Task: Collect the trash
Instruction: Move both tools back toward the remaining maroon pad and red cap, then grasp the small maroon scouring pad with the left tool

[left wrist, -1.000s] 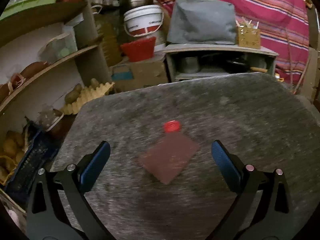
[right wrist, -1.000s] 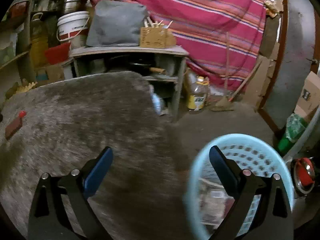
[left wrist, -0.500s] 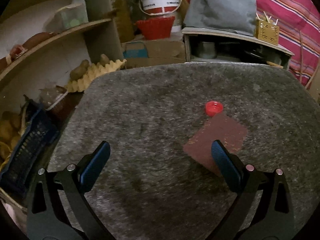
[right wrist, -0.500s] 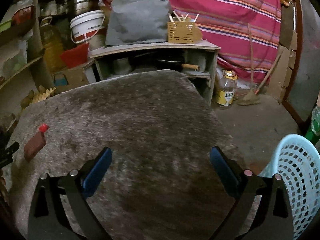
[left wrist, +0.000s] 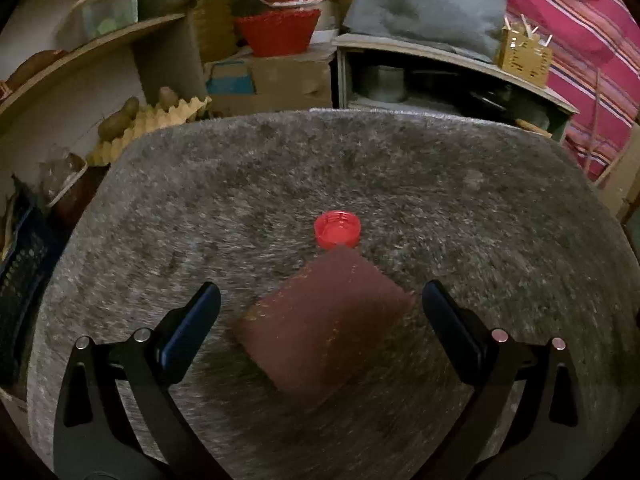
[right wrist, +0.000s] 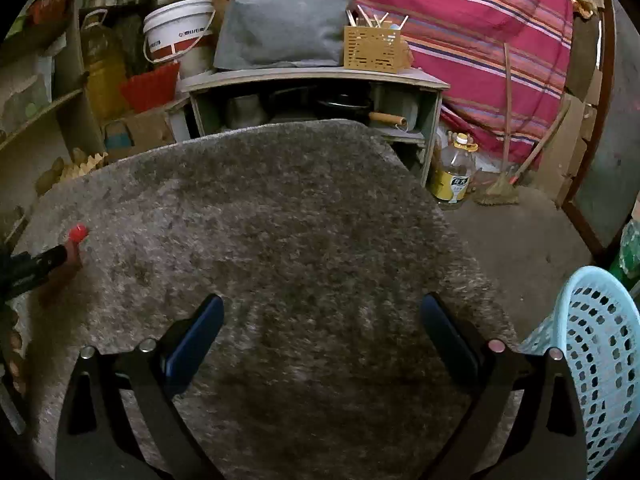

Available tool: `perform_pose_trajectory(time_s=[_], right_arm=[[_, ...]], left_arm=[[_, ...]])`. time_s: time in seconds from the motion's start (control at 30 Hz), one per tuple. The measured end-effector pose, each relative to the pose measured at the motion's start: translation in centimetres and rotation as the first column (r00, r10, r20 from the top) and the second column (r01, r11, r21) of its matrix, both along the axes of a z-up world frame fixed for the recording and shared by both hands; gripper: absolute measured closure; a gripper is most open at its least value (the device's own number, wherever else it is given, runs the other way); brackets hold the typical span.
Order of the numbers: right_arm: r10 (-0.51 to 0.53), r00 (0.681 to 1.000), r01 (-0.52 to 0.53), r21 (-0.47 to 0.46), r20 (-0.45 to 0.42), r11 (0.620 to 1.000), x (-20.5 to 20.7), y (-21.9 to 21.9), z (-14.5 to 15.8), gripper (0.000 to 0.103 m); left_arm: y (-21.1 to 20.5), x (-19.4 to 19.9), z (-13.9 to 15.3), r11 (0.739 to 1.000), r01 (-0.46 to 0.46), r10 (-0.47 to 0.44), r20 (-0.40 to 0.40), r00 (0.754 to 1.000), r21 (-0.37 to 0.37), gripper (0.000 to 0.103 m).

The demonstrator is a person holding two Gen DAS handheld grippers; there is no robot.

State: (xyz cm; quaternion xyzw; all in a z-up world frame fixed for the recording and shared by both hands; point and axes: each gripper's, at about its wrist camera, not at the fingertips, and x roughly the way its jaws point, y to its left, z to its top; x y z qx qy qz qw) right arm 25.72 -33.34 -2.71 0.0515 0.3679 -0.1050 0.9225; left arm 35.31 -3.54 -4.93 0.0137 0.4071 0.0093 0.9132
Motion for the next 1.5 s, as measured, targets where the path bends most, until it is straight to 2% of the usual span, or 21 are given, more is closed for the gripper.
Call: perform_pose_trajectory(time_s=[0.2,0.3,0.37,0.47,0.6,0.67,0.73,0.77,0.8,0.87,0.97,1.1,1.23,1.3,1.47,1.5], right_arm=[[-0.009,1.0,0.009,-0.005,0.003,1.0,-0.5,-1.0,0.2,0.006],[-0.019,1.0,0.019,-0.012,0.003,1.0,-0.6,-1.5,0.3,0.006],[-0.022,1.0,0.022,-0.01,0.002,1.0,-0.6,-1.7,0.4,0.006],[-0.027,1.0,0.027,-0.012,0.0,1.0,-0.6,-1.8,0.4,0.006],[-0.034,0.999,0.034,-0.01,-0.004,0.999,-0.6,-1.7,0.2,0.006],[-0.031,0.999,0.031,-0.004,-0.011,1.0,-0.4,-1.2,-0.1,0.006],[-0.019,1.0,0.019,-0.01,-0.019,1.0,-0.1,-0.4,-0.4,0.006],[-0.013,1.0,0.012,-0.024,-0.024,1.0,0.1,0.2,-0.6,0.006],[-0.009,1.0,0.008,-0.034,-0.027,0.999,0.2,0.6,-0.7,0.006],[0.005,0.999,-0.007,-0.05,-0.033,0.999,0.3,1.6,-0.9,0.006],[0.019,0.999,-0.021,-0.059,-0.034,0.998,0.5,2.5,-1.0,0.006],[0.029,0.999,-0.031,-0.062,-0.036,0.998,0.5,2.9,-1.0,0.006],[0.024,0.999,-0.025,-0.027,-0.027,0.999,0.2,2.3,-0.9,0.006],[0.021,1.0,-0.021,-0.002,-0.023,1.0,0.1,1.8,-0.9,0.006],[0.019,1.0,-0.019,0.012,-0.018,1.0,-0.1,1.0,-0.7,0.006],[0.019,1.0,-0.019,0.01,-0.018,1.0,-0.1,0.9,-0.7,0.006]], left_arm=[[-1.1,1.1,-1.9,0.997,-0.032,0.036,-0.067,0.997,0.066,0.005],[-0.9,1.0,-1.8,0.998,-0.032,0.035,-0.062,0.997,0.051,0.006],[-0.8,0.8,-1.7,0.998,-0.036,0.039,-0.056,0.998,0.057,0.013],[-0.5,0.5,-1.6,0.999,-0.013,0.015,-0.05,0.999,0.051,0.015],[-0.4,-0.5,-0.7,0.998,0.056,-0.056,-0.012,0.998,0.041,0.041],[-0.9,-1.3,-0.1,0.994,0.092,-0.093,0.007,0.996,0.061,0.045],[-1.0,-1.5,-0.3,0.99,0.113,-0.114,0.002,0.994,0.083,0.043],[-0.9,-1.6,-0.5,0.989,0.122,-0.123,-0.004,0.992,0.085,0.039],[-0.8,-1.8,-0.6,0.988,0.121,-0.121,-0.003,0.993,0.092,0.028],[-0.7,-2.1,-0.7,0.986,0.103,-0.105,0.009,0.994,0.13,0.016],[-0.1,-2.1,-0.4,0.981,0.103,-0.109,0.03,0.994,0.164,0.005],[1.0,-1.1,-0.7,0.989,0.106,-0.107,-0.001,0.994,0.108,0.004],[0.3,0.2,-1.9,0.983,0.121,-0.114,-0.064,0.991,0.135,0.004],[0.3,0.7,-2.1,0.985,0.123,-0.114,-0.073,0.991,0.124,0.004],[1.8,2.4,-2.5,0.992,0.129,-0.129,-0.121,0.984,-0.007,0.004],[1.9,2.5,-2.5,0.991,0.131,-0.132,-0.122,0.984,-0.015,0.005]])
